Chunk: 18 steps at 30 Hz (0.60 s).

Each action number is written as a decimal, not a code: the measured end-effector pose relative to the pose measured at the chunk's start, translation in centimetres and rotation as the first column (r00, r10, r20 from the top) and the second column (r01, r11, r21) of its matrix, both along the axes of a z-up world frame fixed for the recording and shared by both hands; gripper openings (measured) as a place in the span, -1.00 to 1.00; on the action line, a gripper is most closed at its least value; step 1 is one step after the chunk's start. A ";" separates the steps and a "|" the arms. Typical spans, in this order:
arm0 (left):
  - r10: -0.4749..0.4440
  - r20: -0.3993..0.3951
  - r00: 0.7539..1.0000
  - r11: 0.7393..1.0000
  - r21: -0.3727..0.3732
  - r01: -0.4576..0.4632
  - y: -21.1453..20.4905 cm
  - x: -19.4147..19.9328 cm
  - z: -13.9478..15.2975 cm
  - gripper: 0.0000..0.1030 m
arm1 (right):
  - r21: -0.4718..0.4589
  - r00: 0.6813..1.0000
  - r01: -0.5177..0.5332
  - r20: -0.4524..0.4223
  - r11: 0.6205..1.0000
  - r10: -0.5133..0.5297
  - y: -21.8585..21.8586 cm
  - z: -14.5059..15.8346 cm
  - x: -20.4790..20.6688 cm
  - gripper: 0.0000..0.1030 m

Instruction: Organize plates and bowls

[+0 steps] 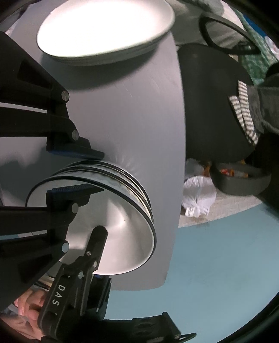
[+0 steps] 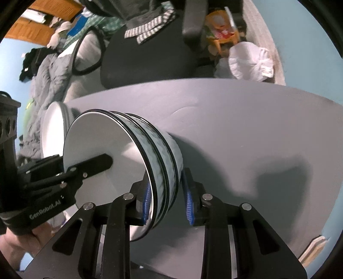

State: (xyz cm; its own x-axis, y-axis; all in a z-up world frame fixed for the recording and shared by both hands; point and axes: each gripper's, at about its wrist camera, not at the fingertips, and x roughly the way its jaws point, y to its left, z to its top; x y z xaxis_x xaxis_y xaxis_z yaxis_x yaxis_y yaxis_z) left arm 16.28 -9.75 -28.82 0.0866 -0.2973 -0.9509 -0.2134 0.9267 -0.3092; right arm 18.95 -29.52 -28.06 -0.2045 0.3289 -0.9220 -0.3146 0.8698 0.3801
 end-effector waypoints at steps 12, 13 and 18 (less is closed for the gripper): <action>0.050 -0.005 0.999 0.998 -0.023 -0.050 2.9 -3.8 -0.4 -0.59 | 0.006 0.995 -0.095 0.008 0.995 0.095 3.9 -0.3 -2.6 -0.50; 0.047 -0.006 0.999 0.999 -0.026 -0.047 2.9 -3.7 -0.4 -0.59 | 0.003 0.995 -0.102 0.011 0.995 0.102 3.9 -0.3 -2.5 -0.50; 0.021 0.013 1.000 1.000 -0.019 -0.021 2.6 -3.7 -0.4 -0.57 | 0.018 0.995 -0.102 0.019 0.995 0.102 3.6 -0.4 -2.3 -0.50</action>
State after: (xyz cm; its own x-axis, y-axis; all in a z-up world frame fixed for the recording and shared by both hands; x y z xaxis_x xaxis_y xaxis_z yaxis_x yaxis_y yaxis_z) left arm 12.57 -7.17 -29.25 0.1053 -0.3136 -0.9437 -0.2287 0.9159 -0.3298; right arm 16.63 -25.87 -28.49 -0.2215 0.3243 -0.9196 -0.4078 0.8258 0.3895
